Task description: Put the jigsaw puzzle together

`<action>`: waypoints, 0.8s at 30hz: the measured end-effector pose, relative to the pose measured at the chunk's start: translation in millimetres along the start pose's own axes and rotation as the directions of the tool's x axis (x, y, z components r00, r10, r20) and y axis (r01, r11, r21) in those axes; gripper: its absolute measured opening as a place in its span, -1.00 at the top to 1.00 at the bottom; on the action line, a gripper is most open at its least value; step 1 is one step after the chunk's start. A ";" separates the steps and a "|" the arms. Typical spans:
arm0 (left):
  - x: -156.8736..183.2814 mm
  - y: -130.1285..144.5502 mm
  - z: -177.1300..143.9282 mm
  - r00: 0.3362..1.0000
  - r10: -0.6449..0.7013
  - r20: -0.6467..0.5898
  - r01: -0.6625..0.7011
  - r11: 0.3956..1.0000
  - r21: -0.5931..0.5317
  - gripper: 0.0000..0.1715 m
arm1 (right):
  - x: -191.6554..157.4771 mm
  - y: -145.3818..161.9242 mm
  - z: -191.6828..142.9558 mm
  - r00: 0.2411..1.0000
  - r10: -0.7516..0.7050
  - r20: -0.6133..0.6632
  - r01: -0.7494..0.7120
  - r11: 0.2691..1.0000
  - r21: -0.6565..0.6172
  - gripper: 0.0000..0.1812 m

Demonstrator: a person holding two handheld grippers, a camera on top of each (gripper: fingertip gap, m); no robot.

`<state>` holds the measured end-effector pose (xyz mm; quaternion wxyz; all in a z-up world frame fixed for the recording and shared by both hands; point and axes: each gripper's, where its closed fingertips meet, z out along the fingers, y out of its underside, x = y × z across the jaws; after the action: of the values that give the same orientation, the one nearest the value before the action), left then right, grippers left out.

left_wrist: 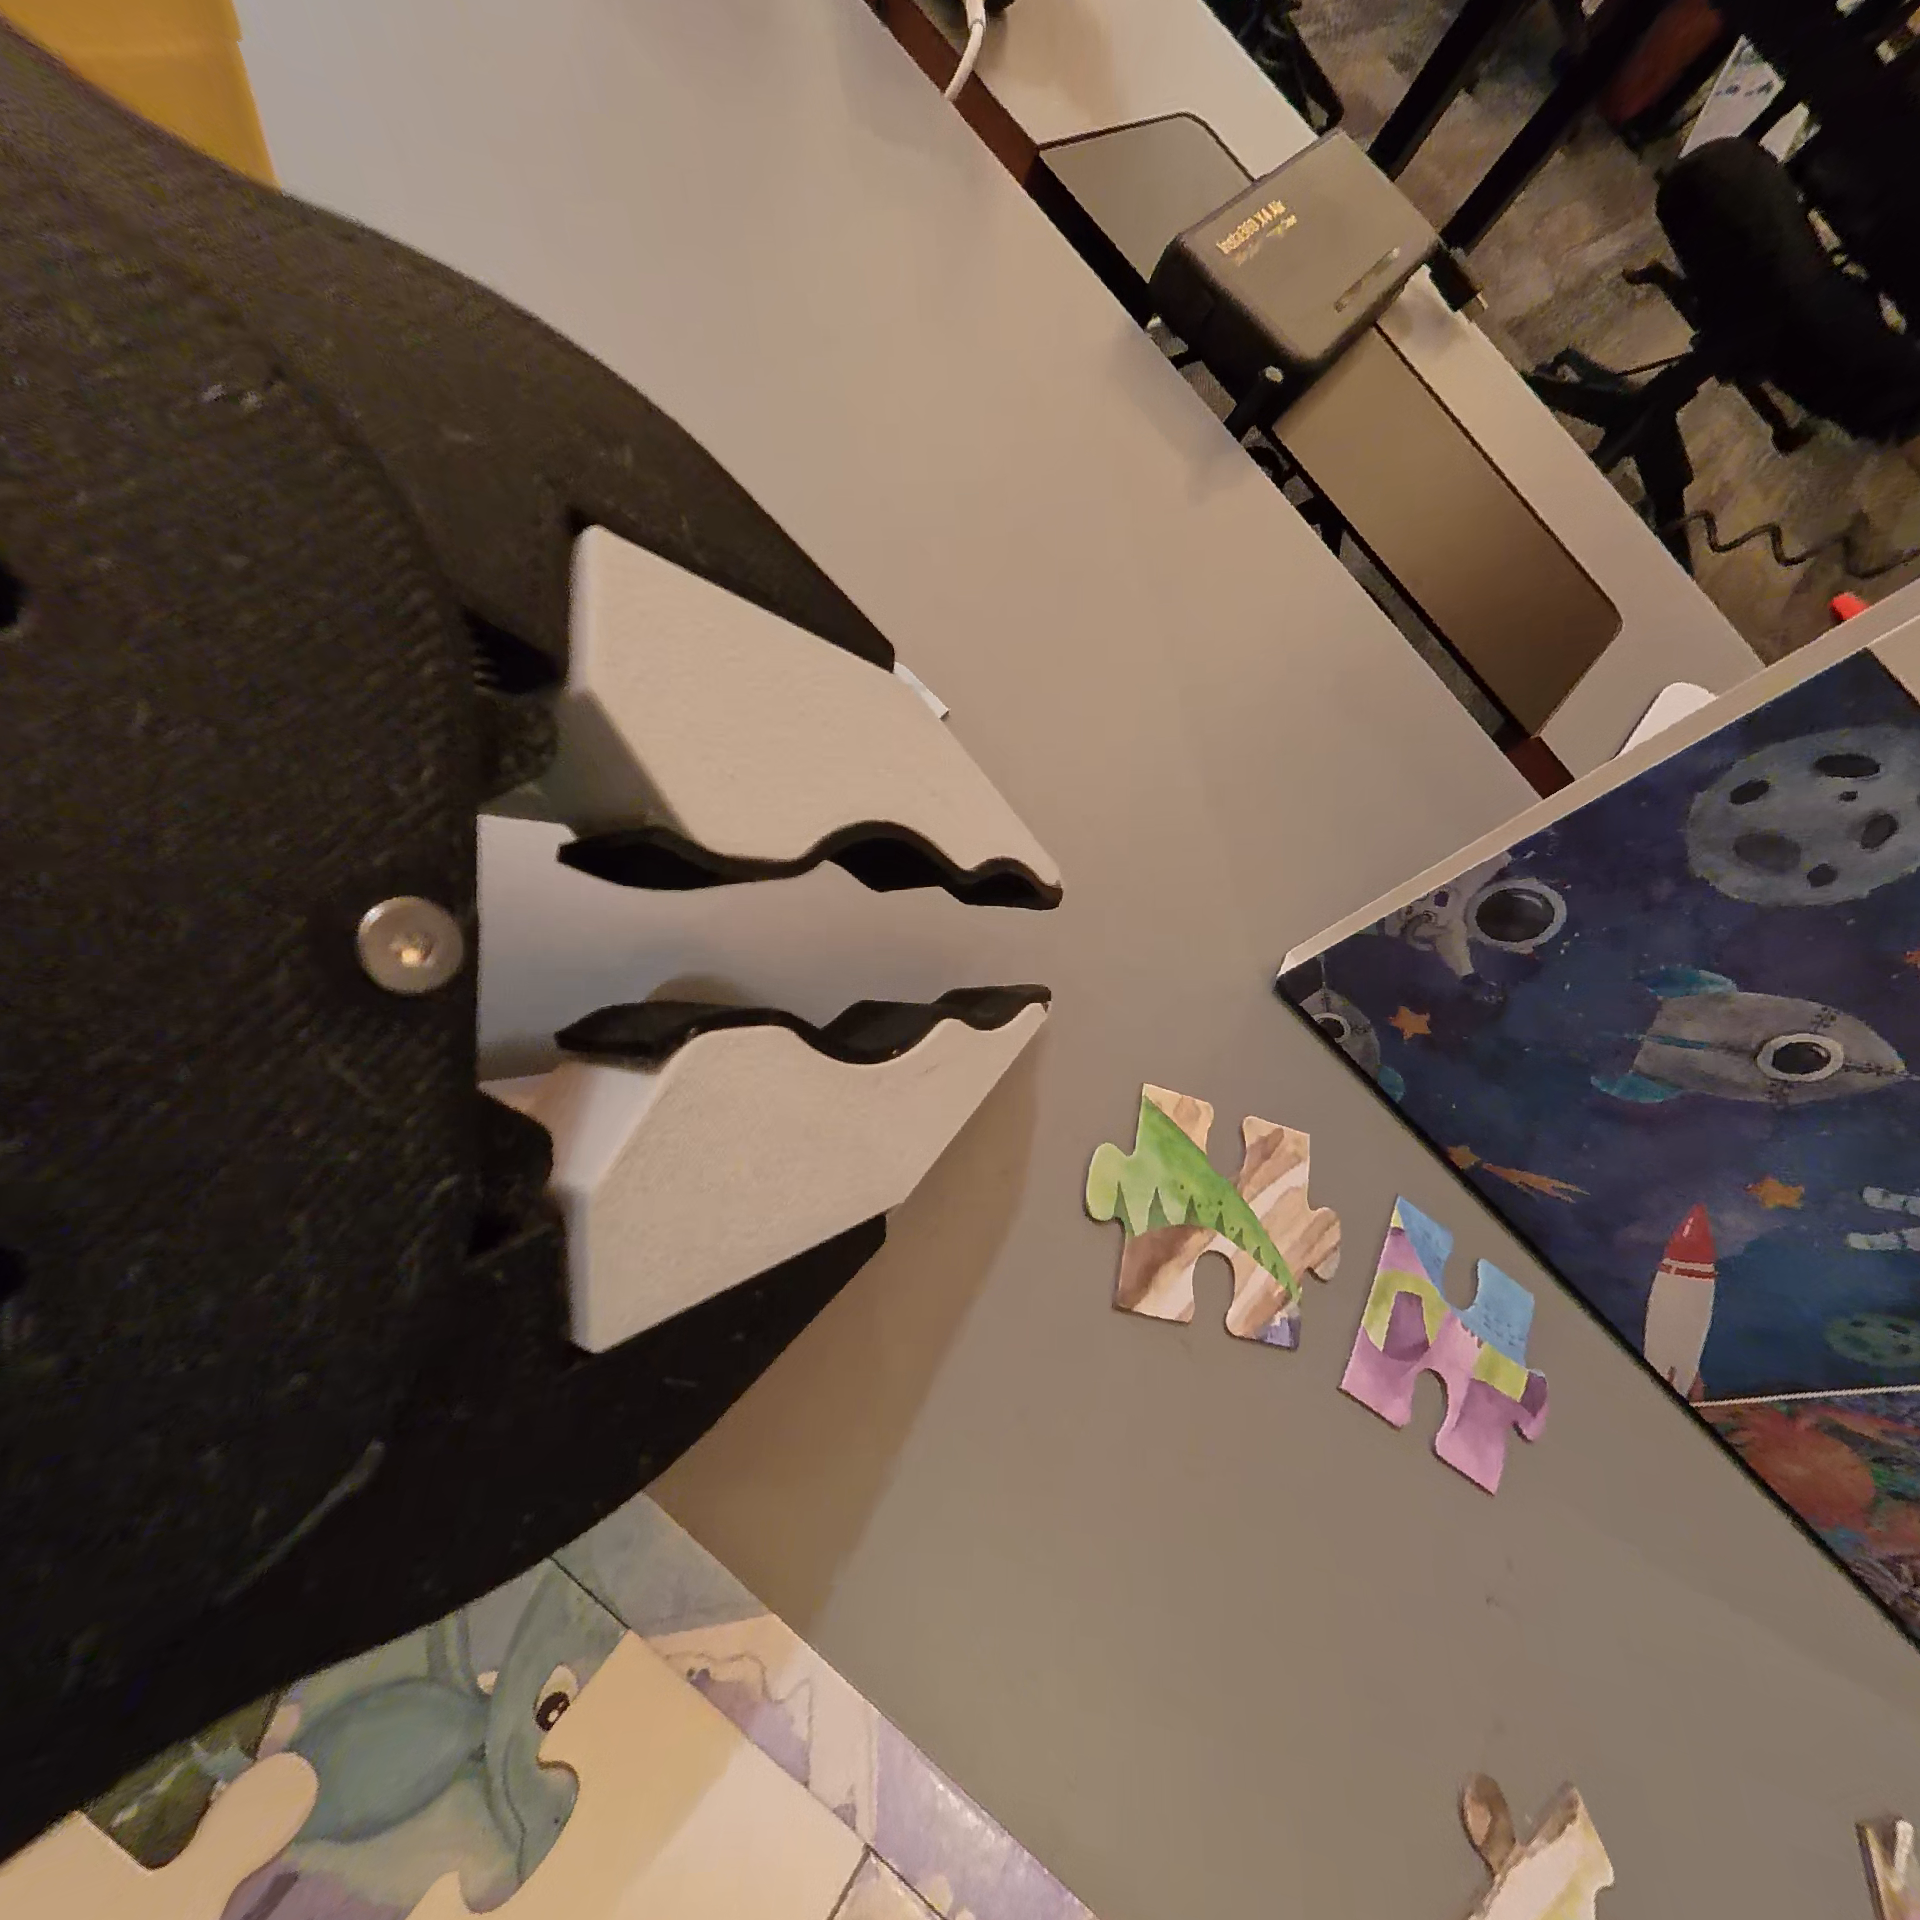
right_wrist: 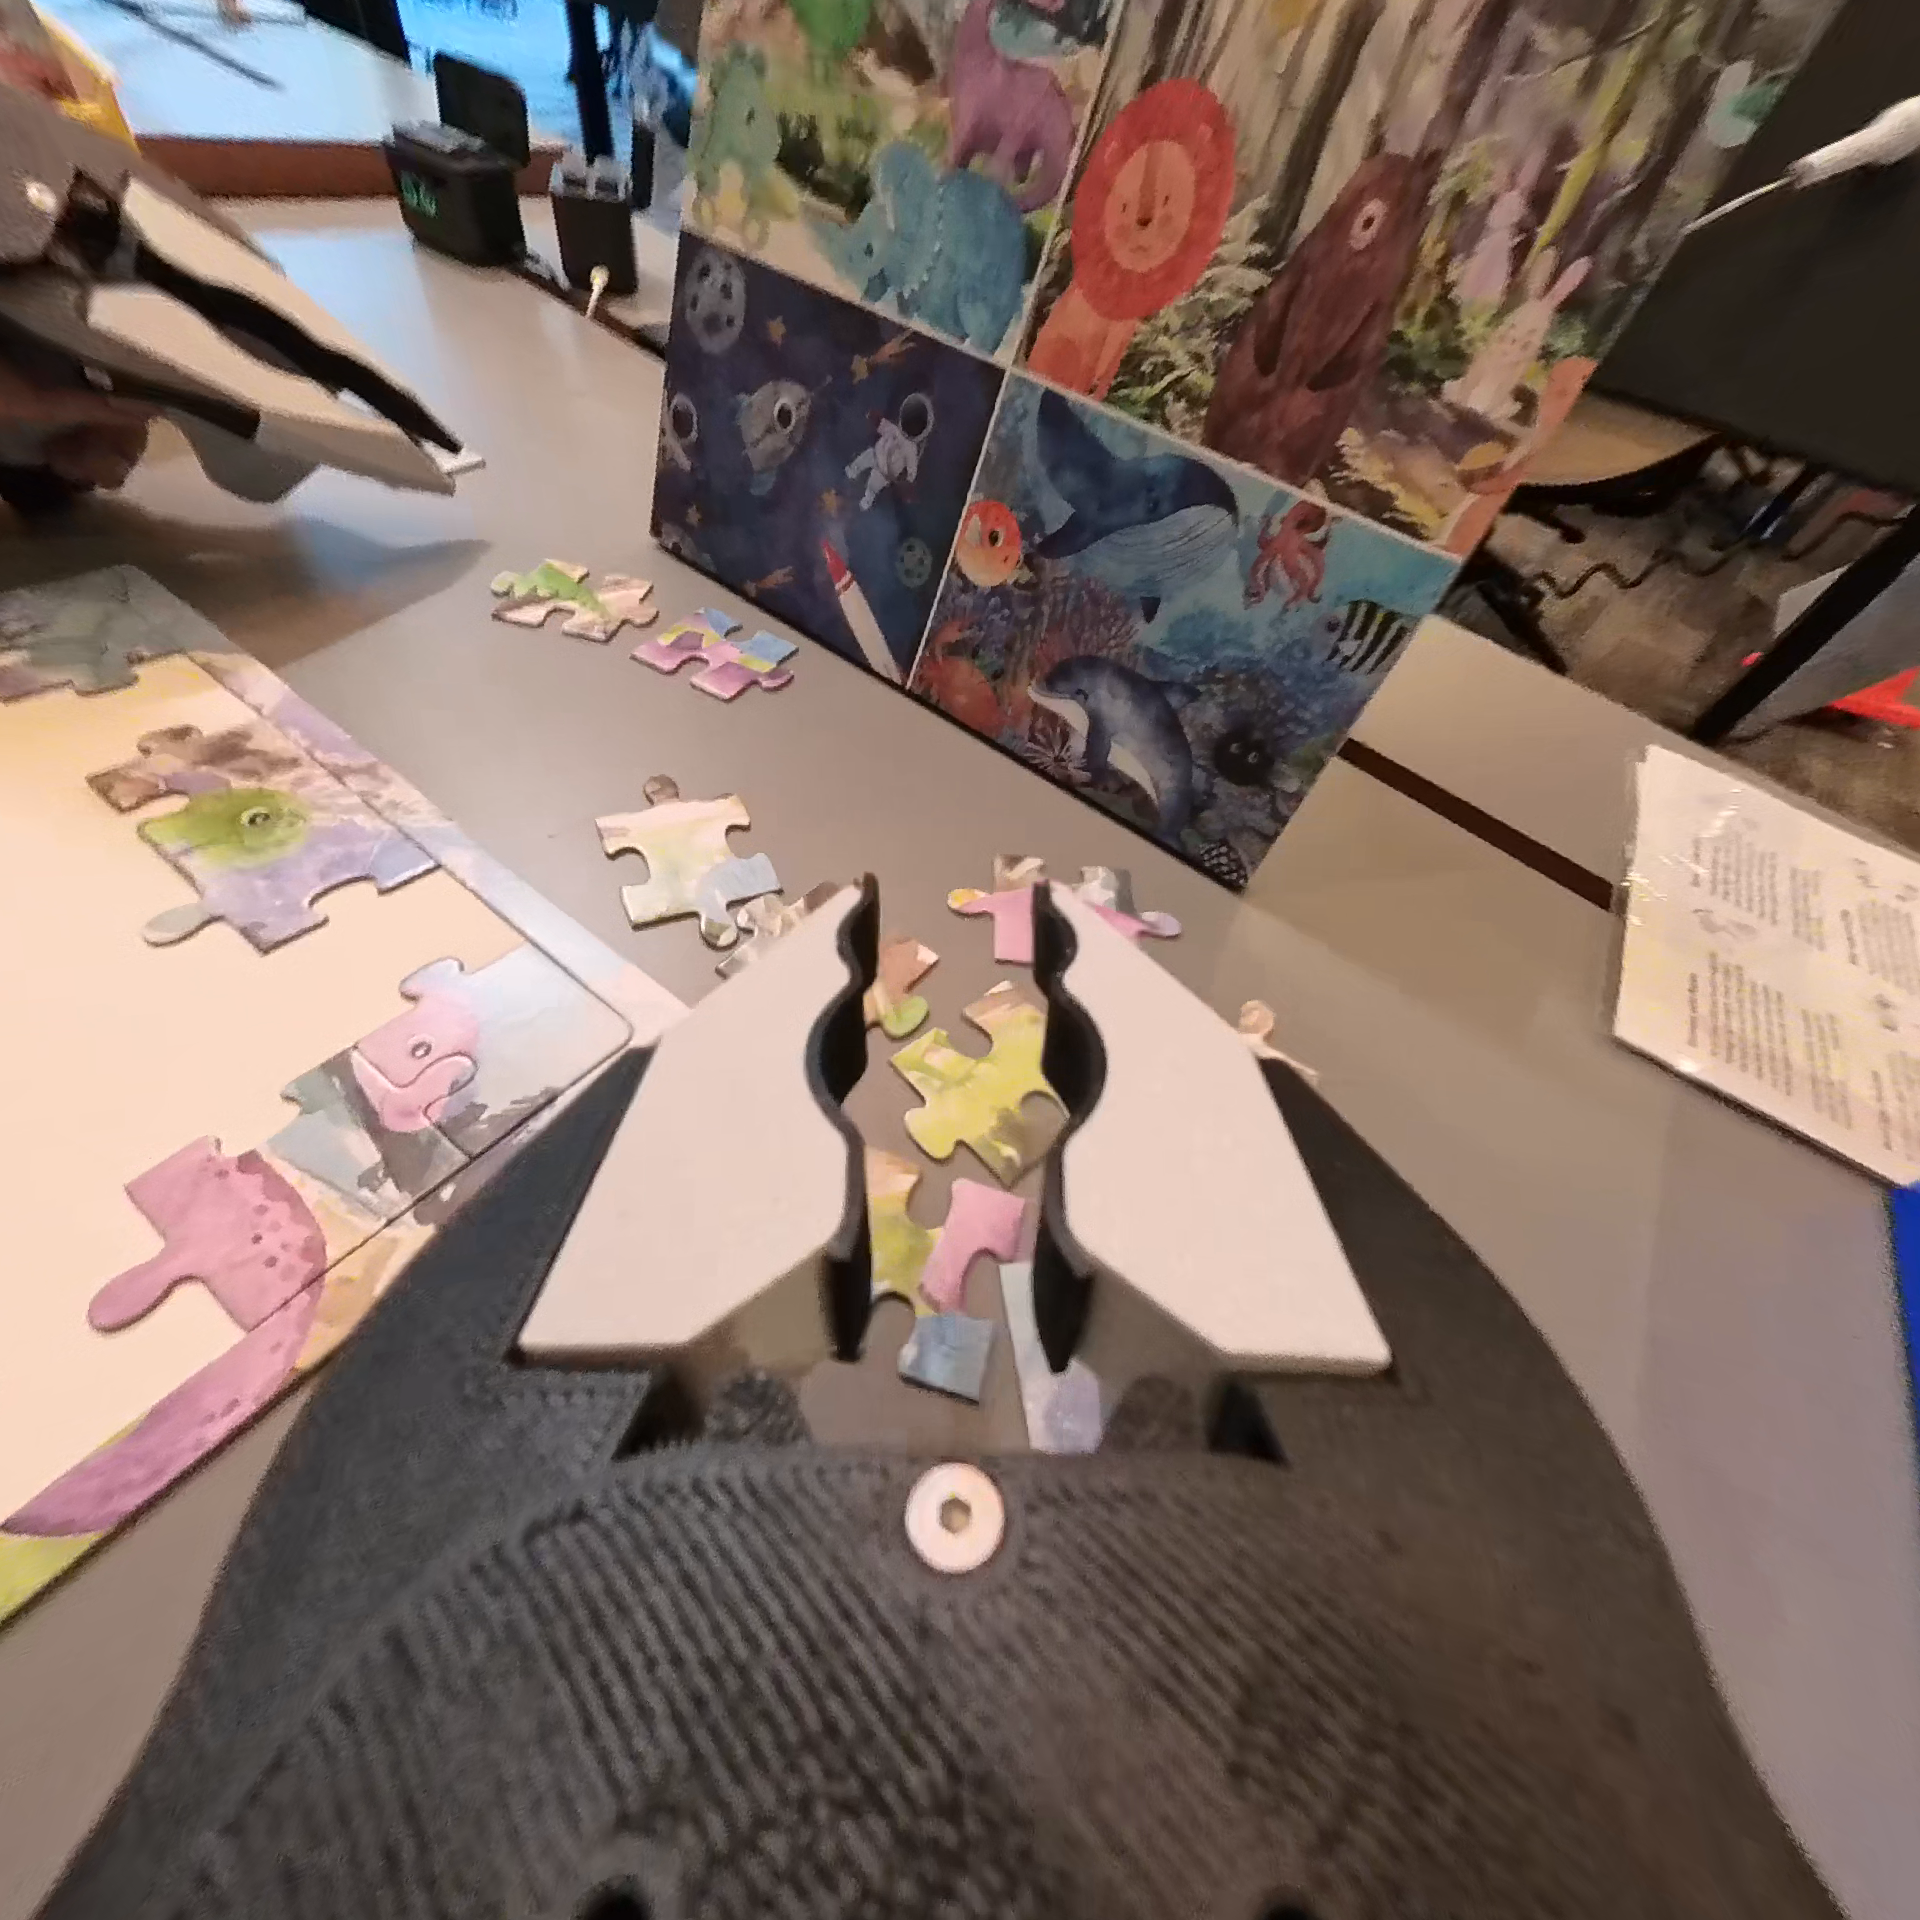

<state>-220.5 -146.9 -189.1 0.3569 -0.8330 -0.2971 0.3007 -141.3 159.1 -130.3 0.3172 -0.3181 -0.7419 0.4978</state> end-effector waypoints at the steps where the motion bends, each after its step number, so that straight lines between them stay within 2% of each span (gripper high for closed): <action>1: 0.2 -0.1 0.1 1.000 0.008 0.005 -0.008 1.000 0.000 0.84 | 5.2 -2.3 -3.6 1.000 0.011 -0.016 -0.011 1.000 0.015 0.70; 5: -0.2 -0.6 0.2 1.000 0.014 0.016 -0.014 1.000 0.002 0.80 | 29.1 -9.3 -19.7 0.996 0.034 -0.087 -0.030 0.998 0.051 0.70; 11: -5.8 -5.1 -4.4 0.999 -0.053 -0.002 0.053 0.998 0.046 0.76 | 54.8 -14.9 -39.2 0.984 0.090 -0.153 -0.074 0.991 0.108 0.71; 16: -4.4 -6.4 -4.7 0.998 -0.056 -0.008 0.057 0.997 0.052 0.75 | 48.2 -28.2 -44.8 0.987 0.118 -0.113 -0.098 0.982 0.164 0.71; 24: -3.0 -5.5 -3.4 0.999 -0.045 -0.008 0.045 0.998 0.042 0.74 | 40.9 -15.4 -31.7 0.991 0.054 -0.123 -0.044 0.995 0.087 0.71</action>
<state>-221.6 -147.3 -182.0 0.3821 -0.8194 -0.3082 0.2961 -143.2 203.8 -99.9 0.3639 -0.3531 -0.6909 0.5154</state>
